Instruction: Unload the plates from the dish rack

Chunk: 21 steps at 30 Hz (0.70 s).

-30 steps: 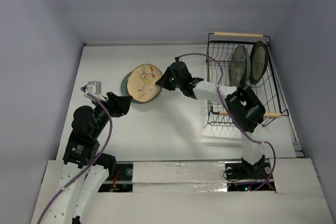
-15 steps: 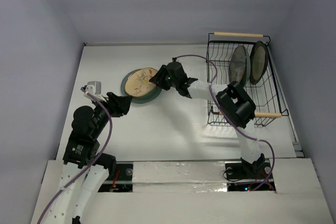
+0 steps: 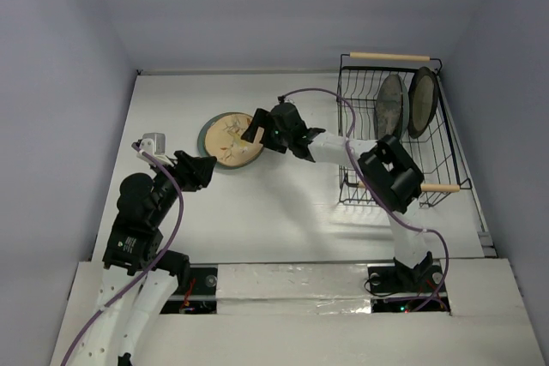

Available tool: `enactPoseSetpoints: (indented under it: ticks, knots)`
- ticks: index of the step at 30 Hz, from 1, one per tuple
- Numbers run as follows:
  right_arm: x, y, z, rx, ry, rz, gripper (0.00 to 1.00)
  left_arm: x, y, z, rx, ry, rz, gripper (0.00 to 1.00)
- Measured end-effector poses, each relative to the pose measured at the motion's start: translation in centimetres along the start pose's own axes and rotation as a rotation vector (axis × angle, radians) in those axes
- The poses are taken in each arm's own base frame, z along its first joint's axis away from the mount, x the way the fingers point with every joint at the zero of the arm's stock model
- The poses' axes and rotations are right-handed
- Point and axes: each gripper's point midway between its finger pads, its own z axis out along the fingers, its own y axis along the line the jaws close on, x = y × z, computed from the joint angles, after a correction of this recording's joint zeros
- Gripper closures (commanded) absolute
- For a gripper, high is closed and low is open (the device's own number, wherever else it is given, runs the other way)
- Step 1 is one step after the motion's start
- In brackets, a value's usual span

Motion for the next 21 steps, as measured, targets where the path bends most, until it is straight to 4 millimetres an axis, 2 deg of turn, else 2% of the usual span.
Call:
enactPoseSetpoints:
  ticks: [4, 10, 12, 15, 19, 21]
  knots:
    - [-0.5, 0.1, -2.1, 0.023, -0.019, -0.055, 0.0, 0.0, 0.0, 0.0, 0.0, -0.001, 0.0, 0.52]
    - [-1.6, 1.4, -6.1, -0.008, -0.057, -0.103, 0.0, -0.2, -0.1, -0.2, 0.004, -0.008, 0.001, 0.52]
    - [-1.6, 1.5, -7.2, -0.015, -0.062, -0.114, 0.03, -0.2, -0.1, -0.2, 0.006, -0.011, 0.002, 0.52]
    - [-1.6, 1.6, -9.0, -0.026, -0.071, -0.134, 0.22, -0.2, -0.1, -0.2, 0.006, -0.011, 0.002, 0.52]
    - [-2.6, 3.0, -11.8, -0.073, -0.112, -0.18, 0.93, -0.3, -0.2, -0.3, 0.008, -0.015, 0.002, 0.52]
    - [-3.6, 4.2, -13.5, -0.102, -0.145, -0.197, 1.0, -0.3, -0.2, -0.4, 0.009, -0.018, 0.003, 0.52]
